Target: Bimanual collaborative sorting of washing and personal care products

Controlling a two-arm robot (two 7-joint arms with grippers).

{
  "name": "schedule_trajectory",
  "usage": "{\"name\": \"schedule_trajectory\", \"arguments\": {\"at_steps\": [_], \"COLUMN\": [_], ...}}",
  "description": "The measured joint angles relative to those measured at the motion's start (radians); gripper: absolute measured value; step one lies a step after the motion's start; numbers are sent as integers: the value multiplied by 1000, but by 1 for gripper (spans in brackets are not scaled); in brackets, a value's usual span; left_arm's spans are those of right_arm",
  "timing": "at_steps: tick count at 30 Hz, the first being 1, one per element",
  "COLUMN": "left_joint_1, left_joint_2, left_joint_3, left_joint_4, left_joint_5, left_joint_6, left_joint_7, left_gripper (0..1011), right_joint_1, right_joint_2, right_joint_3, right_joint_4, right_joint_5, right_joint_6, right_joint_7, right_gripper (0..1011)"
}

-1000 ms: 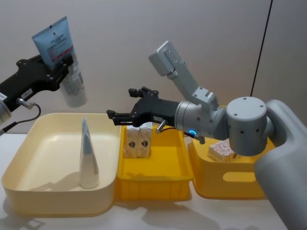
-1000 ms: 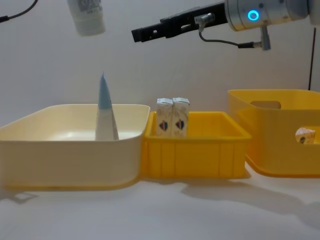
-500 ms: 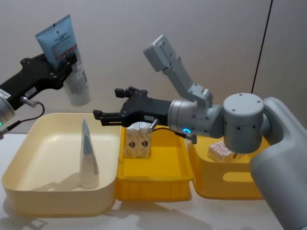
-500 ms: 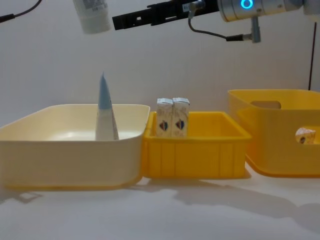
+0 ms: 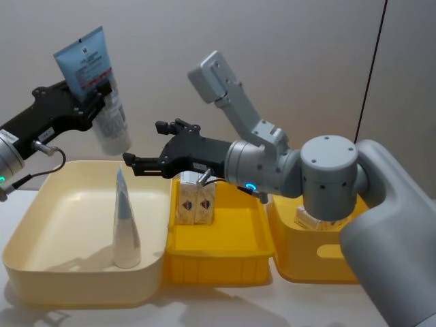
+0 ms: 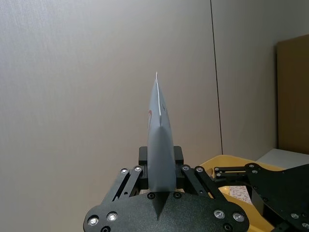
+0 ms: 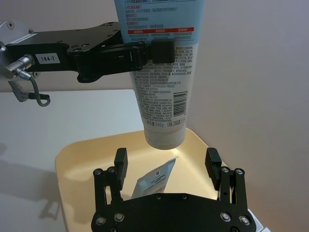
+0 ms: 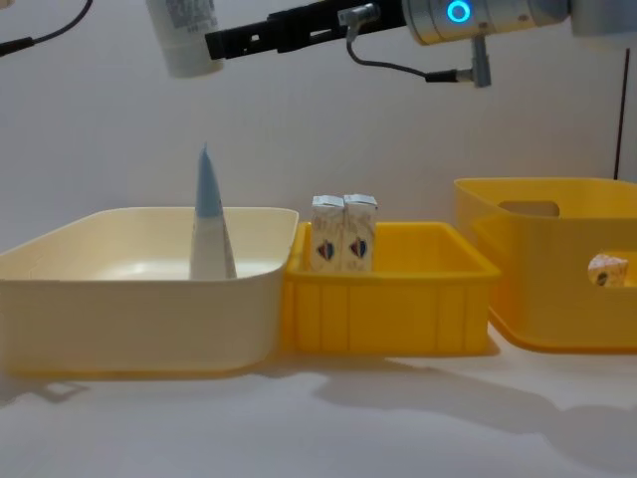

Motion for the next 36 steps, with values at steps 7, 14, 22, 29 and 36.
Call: {"name": "schedule_trajectory", "arguments": {"at_steps": [7,14,22,29,36], "left_joint_1": [-1,-1,2,4,5], "left_joint_2": [-1,-3,-2,0,4], "left_joint_3": [5,8,10,14,19], "left_joint_4": [4,3,-5,-12,-21], "left_joint_5": [-1,0,2,3,4], "left_joint_6": [-3,-7,-7,-2,1], "left_joint_7": [3,4,8,8,5], "left_gripper": [278,278,278,277,277], "right_joint_1": [15,38,63,81,102], "right_joint_2": [-10,-27,-48,-65,-85], "right_joint_3": [-20,-36,-47,-54,-60], "right_joint_4": [22,61,105,142,182], "right_joint_5": [-11,-20,-23,-23,-19], "right_joint_6": [-6,-17,-29,-38,-47], "right_joint_7": [-9,-25,-41,-51,-58], "right_gripper": [1001,1001,1001,1001,1002]}}
